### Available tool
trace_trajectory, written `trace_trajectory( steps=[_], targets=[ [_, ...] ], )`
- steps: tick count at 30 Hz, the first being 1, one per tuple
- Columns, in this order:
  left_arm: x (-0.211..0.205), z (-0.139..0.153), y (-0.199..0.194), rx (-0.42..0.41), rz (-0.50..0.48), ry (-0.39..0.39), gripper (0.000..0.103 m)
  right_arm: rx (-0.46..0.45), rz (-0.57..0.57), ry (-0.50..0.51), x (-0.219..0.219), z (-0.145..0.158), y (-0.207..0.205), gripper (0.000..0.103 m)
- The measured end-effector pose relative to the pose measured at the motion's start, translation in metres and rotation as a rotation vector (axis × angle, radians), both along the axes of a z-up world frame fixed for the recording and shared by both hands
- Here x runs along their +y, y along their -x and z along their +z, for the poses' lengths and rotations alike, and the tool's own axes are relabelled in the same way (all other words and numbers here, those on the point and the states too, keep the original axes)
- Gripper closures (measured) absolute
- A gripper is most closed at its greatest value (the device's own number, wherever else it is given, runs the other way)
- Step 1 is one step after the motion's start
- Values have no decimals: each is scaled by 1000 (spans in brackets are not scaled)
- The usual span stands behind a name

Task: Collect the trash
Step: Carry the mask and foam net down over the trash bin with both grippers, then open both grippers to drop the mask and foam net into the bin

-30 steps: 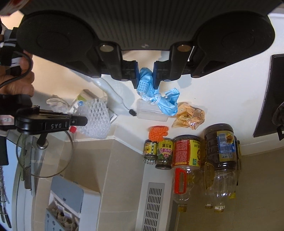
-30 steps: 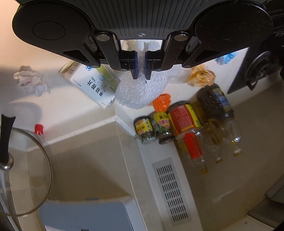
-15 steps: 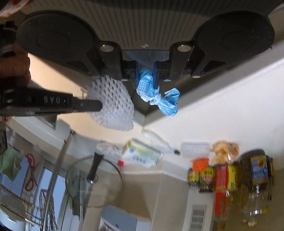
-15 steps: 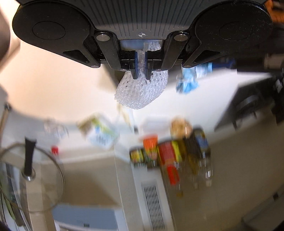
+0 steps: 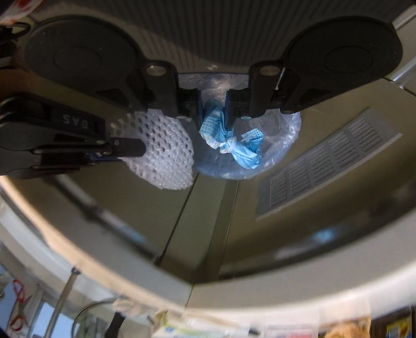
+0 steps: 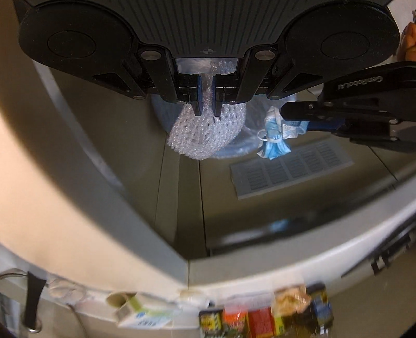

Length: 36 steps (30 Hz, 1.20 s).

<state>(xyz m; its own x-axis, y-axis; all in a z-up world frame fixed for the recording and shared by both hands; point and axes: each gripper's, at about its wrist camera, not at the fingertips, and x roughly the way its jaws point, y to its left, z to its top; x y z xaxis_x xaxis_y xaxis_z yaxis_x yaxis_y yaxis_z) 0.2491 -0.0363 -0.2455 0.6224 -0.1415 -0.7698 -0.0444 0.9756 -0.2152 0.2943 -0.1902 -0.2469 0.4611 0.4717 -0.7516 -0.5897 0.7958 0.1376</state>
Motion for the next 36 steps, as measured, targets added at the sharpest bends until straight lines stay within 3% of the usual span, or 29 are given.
trace_trajectory(
  steps=[3, 5, 7, 19, 28, 30, 32, 36],
  targets=[
    [0, -22, -12, 19, -3, -4, 85, 15, -4, 15, 0, -16, -9, 96],
    [2, -33, -18, 52, -1, -13, 75, 27, -1, 22, 0, -23, -13, 96],
    [4, -36, -22, 67, 11, -15, 74, 30, 7, 35, 1, -28, -14, 96],
    [20, -2, -2, 57, 73, -45, 74, 71, 2, 49, 12, -34, -17, 95],
    [30, -5, 3, 72, 99, -40, 74, 102, -8, 10, 31, -46, -21, 95],
    [32, -6, 5, 75, 105, -41, 74, 106, -15, 11, 33, -49, -23, 85],
    [34, -7, 6, 78, 111, -44, 72, 105, -28, -4, 31, -50, -23, 44],
    [39, -5, 12, 80, 123, -49, 71, 116, -39, 3, 28, -47, -20, 43]
  ],
)
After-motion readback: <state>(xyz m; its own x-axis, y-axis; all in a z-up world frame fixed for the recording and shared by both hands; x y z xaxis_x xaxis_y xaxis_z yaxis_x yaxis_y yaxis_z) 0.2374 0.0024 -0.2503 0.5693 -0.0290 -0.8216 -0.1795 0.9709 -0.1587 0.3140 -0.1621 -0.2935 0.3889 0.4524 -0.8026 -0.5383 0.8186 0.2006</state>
